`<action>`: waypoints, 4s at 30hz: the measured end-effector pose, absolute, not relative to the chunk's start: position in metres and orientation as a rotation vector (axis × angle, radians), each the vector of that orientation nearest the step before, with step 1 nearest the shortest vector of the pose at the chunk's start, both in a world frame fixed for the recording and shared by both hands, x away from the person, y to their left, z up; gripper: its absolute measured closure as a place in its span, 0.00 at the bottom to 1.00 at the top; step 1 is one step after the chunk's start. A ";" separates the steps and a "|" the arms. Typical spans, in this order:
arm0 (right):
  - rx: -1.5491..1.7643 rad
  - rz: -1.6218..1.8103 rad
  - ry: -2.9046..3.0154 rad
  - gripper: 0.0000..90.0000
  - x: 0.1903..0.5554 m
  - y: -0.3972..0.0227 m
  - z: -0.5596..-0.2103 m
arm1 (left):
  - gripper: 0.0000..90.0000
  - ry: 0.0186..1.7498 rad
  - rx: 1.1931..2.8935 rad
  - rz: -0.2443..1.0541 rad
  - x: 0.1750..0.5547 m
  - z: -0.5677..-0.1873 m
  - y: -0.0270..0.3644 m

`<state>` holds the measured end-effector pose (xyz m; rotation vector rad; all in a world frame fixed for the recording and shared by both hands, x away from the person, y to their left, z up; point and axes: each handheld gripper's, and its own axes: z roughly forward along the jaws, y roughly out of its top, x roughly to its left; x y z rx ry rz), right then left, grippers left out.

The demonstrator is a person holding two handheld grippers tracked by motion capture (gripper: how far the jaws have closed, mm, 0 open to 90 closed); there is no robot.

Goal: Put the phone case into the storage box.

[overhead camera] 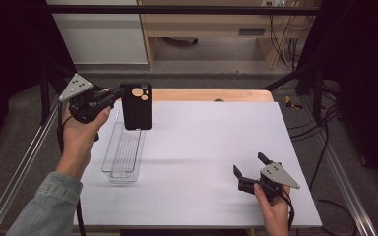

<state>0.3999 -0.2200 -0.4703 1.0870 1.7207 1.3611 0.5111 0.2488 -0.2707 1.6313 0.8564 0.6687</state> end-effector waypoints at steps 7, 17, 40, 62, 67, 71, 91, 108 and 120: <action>1.066 1.381 1.680 0.05 0.400 -0.224 -0.471 | 0.93 0.887 1.624 0.676 0.519 -0.276 0.260; 1.017 1.372 1.623 0.05 0.394 -0.224 -0.467 | 0.93 0.905 1.601 0.708 0.531 -0.272 0.268; 1.016 1.384 1.649 0.04 0.392 -0.220 -0.469 | 0.93 0.913 1.582 0.738 0.554 -0.285 0.276; 1.027 1.374 1.654 0.04 0.393 -0.221 -0.470 | 0.93 0.929 1.573 0.756 0.567 -0.293 0.288; 1.031 1.366 1.659 0.04 0.393 -0.221 -0.471 | 0.93 0.934 1.579 0.755 0.572 -0.297 0.289; 1.034 1.364 1.658 0.04 0.393 -0.221 -0.471 | 0.93 0.936 1.583 0.752 0.576 -0.300 0.290; 1.049 1.351 1.665 0.04 0.394 -0.222 -0.472 | 0.93 0.946 1.605 0.749 0.582 -0.314 0.290; 1.048 1.349 1.662 0.04 0.394 -0.222 -0.472 | 0.93 0.921 1.653 0.756 0.586 -0.326 0.279; 1.045 1.350 1.662 0.04 0.393 -0.222 -0.472 | 0.93 0.943 1.655 0.764 0.587 -0.335 0.282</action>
